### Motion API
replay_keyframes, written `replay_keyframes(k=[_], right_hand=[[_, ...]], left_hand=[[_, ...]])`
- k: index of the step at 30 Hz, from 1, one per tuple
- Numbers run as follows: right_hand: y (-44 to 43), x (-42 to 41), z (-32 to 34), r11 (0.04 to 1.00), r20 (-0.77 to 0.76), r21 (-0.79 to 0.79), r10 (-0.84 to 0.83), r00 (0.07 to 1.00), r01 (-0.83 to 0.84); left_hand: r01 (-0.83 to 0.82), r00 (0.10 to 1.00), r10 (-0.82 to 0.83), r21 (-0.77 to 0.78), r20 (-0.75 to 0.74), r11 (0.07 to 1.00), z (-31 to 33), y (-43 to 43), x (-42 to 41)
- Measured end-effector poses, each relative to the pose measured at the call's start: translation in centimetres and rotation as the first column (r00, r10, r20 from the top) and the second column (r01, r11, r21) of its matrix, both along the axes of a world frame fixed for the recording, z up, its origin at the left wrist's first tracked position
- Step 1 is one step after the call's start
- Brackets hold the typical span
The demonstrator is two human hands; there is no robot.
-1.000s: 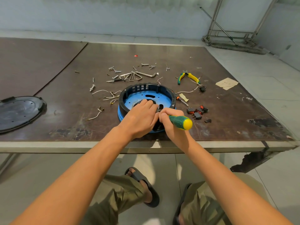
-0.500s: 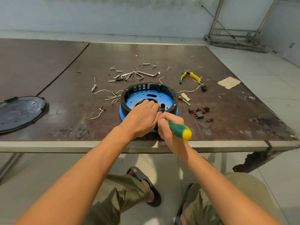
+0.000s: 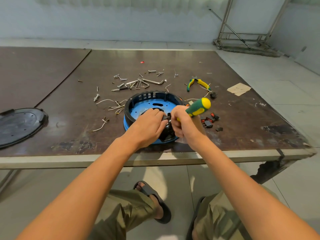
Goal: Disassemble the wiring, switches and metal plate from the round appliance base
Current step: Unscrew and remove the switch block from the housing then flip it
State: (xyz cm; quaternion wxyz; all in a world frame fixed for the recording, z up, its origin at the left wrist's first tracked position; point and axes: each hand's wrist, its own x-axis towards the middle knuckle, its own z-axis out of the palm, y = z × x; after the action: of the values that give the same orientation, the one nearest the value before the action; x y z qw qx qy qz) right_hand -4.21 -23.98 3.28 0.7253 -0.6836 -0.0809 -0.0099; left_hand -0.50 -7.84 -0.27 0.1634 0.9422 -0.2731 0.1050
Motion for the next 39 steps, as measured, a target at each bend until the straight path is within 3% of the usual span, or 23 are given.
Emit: replay_keyframes(k=[3, 13, 15, 17, 20, 22, 26, 29, 34, 39], right_hand=[[-1.1, -1.3, -1.7, 0.998, 0.16, -0.055, 0.03, 0.987, -0.022], [-2.4, -1.6, -1.7, 0.98, 0.301, 0.198, -0.062, 0.952, 0.001], [-2.6, -1.4, -1.2, 0.977, 0.303, 0.213, -0.079, 0.95, 0.013], [-2.6, -1.3, -1.1, 0.966, 0.277, 0.258, -0.089, 0.957, 0.015], [-2.8, -1.6, -1.4, 0.953, 0.257, 0.299, -0.12, 0.959, 0.039], [-3.3, -1.9, -1.5, 0.955, 0.278, 0.291, -0.142, 0.95, 0.058], [-4.7, -2.2, -1.0, 0.98, 0.364, 0.154, -0.172, 0.916, 0.123], [-5.4, -1.9, -0.6, 0.976, 0.483, -0.016, -0.184, 0.856, 0.219], [-5.9, -0.9, -0.7, 0.829, 0.521, -0.456, -0.046, 0.853, 0.323], [-6.6, -0.2, -1.0, 0.798, 0.485, -0.491, -0.084, 0.87, 0.35]], left_hand=[[0.001, 0.999, -0.001, 0.005, 0.033, 1.0, -0.4, 0.1, 0.0], [0.023, 0.999, -0.02, -0.072, 0.043, 0.997, -0.2, 0.6, -0.4], [-0.029, 0.999, 0.021, -0.265, -0.035, 0.964, 0.4, 0.4, -0.4], [-0.112, 0.99, 0.055, -0.477, -0.133, 0.872, 1.1, -0.1, -0.2], [-0.09, 0.993, 0.05, -0.427, -0.105, 0.9, 1.3, -0.9, 0.0], [-0.089, 0.993, 0.04, -0.477, -0.112, 0.874, 1.3, -1.2, 0.0], [-0.058, 0.996, 0.026, -0.375, -0.088, 0.925, 1.5, -1.7, -0.1], [-0.03, 1.0, 0.026, -0.411, -0.015, 0.911, 2.5, -3.0, -0.6], [0.058, 0.994, -0.009, -0.456, 0.109, 0.888, 4.1, -4.9, -1.5], [0.076, 0.993, -0.017, -0.506, 0.119, 0.859, 4.3, -5.5, -1.9]])
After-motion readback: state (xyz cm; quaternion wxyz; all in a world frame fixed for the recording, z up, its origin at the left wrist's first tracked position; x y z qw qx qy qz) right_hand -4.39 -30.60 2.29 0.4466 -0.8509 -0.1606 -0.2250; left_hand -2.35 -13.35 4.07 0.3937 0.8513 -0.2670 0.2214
